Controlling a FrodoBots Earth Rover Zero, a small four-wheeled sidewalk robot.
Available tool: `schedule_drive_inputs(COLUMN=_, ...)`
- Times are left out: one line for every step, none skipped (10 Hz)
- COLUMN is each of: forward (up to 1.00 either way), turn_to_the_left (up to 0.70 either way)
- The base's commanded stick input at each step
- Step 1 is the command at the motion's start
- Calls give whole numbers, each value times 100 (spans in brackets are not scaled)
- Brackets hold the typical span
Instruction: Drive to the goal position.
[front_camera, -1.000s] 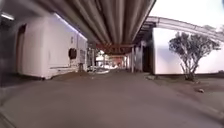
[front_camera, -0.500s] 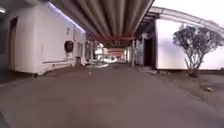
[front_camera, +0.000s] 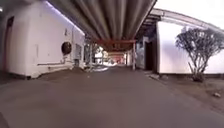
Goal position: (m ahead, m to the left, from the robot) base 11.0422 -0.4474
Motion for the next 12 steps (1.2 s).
schedule_drive_inputs(forward=70, turn_to_the_left=0)
schedule_drive_inputs(forward=70, turn_to_the_left=0)
schedule_drive_inputs(forward=70, turn_to_the_left=0)
schedule_drive_inputs(forward=70, turn_to_the_left=0)
schedule_drive_inputs(forward=70, turn_to_the_left=0)
schedule_drive_inputs(forward=70, turn_to_the_left=0)
schedule_drive_inputs(forward=70, turn_to_the_left=0)
schedule_drive_inputs(forward=70, turn_to_the_left=0)
schedule_drive_inputs(forward=70, turn_to_the_left=0)
schedule_drive_inputs(forward=70, turn_to_the_left=0)
schedule_drive_inputs(forward=70, turn_to_the_left=0)
schedule_drive_inputs(forward=70, turn_to_the_left=0)
